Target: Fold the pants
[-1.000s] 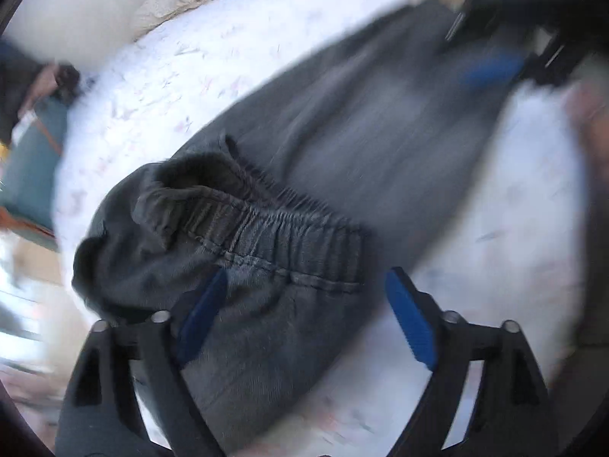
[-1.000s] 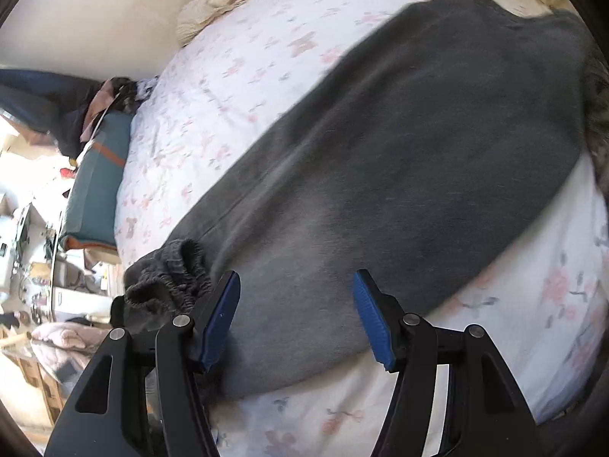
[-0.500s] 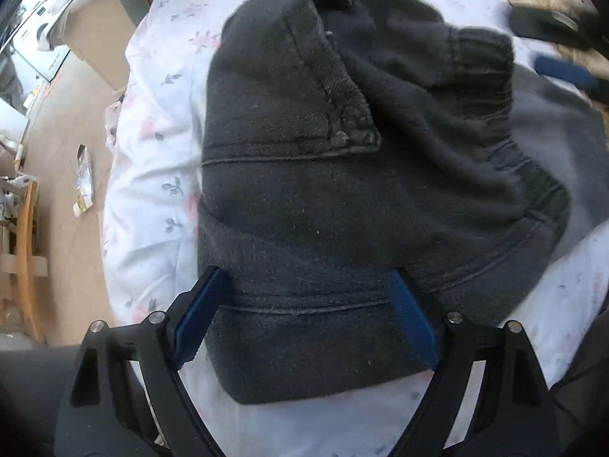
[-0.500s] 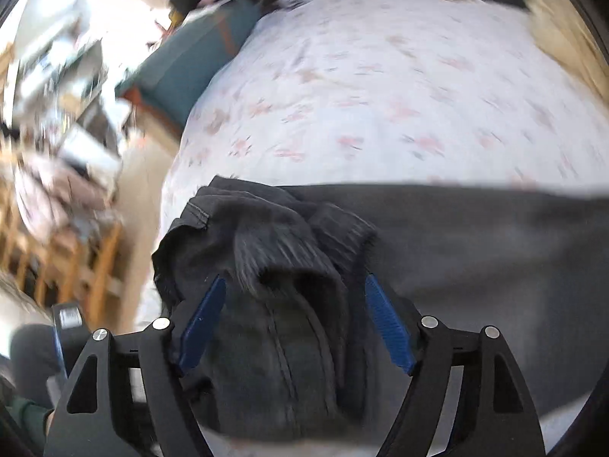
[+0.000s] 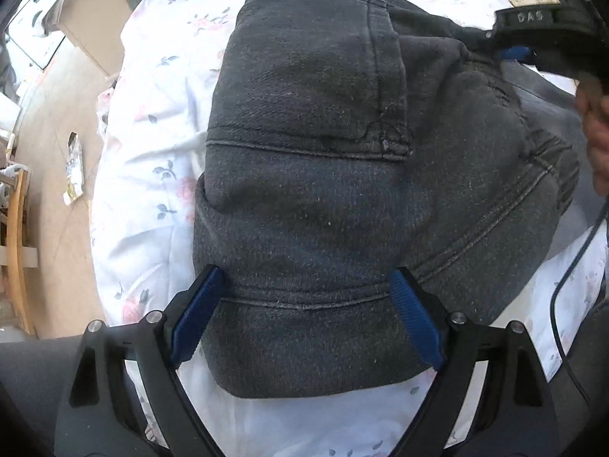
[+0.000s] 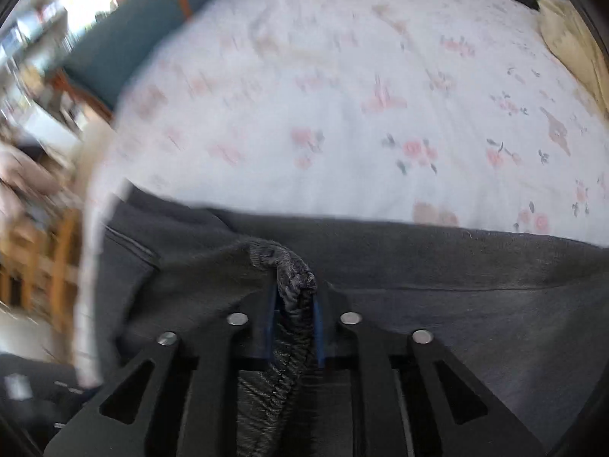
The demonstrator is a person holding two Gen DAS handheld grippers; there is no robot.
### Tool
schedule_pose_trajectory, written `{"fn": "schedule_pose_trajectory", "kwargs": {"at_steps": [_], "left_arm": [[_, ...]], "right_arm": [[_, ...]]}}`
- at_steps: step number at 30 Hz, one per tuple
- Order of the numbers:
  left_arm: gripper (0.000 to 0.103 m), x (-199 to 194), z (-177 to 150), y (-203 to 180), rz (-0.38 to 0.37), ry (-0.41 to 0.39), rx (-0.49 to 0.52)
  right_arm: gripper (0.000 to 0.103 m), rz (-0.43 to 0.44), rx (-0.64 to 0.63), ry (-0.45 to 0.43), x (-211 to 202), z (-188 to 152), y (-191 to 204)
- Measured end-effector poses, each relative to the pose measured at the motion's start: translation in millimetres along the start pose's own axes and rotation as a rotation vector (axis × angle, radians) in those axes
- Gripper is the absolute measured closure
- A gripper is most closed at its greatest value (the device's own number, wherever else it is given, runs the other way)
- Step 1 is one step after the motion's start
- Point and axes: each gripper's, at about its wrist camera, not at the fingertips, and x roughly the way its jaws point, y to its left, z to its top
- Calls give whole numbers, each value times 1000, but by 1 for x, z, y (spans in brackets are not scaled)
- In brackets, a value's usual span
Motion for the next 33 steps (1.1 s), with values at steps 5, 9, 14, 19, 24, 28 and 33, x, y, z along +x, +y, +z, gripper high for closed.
{"fn": "schedule_pose_trajectory", "kwargs": {"at_steps": [5, 9, 14, 19, 24, 28, 33], "left_arm": [[16, -4, -16, 16, -44, 11, -75], [16, -1, -21, 23, -54, 30, -109], [16, 1, -18, 25, -42, 32, -123], [17, 0, -13, 34, -53, 9, -142], [21, 0, -10, 39, -45, 10, -156], [21, -32, -5, 51, -60, -105, -237], [21, -57, -1, 50, -91, -196, -244]], "right_arm": [[49, -4, -242, 28, -40, 3, 34], [47, 72, -348, 5, -62, 27, 85], [48, 100, -408, 21, -22, 46, 138], [102, 65, -386, 104, 41, 53, 149], [103, 30, -271, 1, 22, 55, 124], [103, 83, -233, -42, -41, 10, 87], [103, 101, -104, 15, -86, -78, 30]]}}
